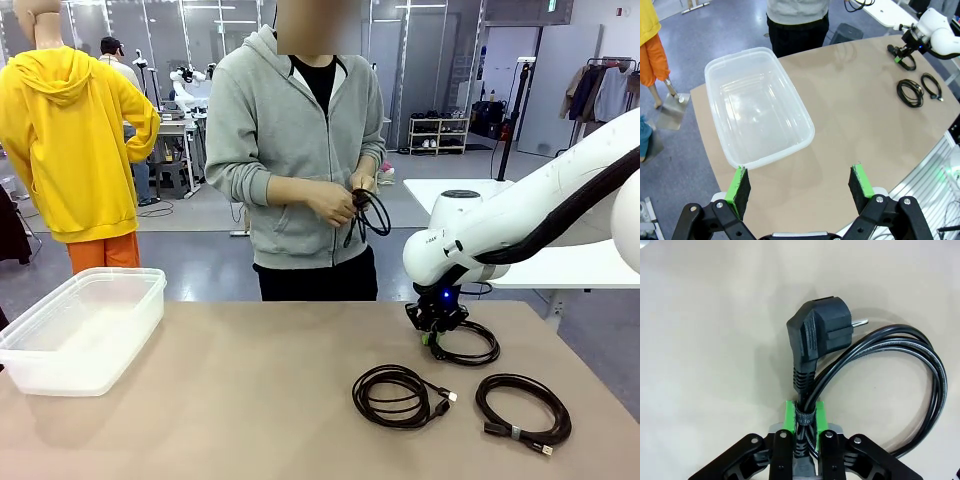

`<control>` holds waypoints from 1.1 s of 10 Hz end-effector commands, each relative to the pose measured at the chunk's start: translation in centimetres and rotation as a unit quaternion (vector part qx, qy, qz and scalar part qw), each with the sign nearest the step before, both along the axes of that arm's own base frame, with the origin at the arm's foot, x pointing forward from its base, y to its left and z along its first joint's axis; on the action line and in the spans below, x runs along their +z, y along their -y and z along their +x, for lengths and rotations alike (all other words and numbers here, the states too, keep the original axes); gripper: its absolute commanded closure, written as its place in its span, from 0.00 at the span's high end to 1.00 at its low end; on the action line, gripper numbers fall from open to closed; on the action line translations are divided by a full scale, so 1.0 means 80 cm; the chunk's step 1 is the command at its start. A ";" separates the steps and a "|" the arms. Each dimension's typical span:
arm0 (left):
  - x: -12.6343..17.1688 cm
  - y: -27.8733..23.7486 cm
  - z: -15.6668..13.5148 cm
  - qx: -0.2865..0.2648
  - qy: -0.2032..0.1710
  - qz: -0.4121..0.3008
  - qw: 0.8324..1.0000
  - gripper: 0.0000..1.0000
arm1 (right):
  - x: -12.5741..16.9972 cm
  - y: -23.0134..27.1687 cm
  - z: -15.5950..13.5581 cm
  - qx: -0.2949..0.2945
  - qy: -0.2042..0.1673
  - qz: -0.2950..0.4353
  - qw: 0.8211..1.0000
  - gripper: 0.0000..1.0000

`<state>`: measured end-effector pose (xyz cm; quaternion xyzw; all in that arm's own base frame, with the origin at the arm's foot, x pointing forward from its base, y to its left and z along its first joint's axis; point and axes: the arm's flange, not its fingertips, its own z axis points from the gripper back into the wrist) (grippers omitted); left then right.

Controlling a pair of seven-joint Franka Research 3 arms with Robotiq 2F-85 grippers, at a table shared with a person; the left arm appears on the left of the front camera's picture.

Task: Organize and store the cables.
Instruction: Place the Power Cable into the Organizing box.

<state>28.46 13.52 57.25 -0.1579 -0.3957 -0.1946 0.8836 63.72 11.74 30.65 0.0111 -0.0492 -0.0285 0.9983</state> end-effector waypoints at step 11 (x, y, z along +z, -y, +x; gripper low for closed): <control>0.000 0.001 0.000 -0.002 0.001 0.000 1.000 1.00 | 0.176 -0.009 -0.072 0.015 -0.006 -0.013 1.000 0.01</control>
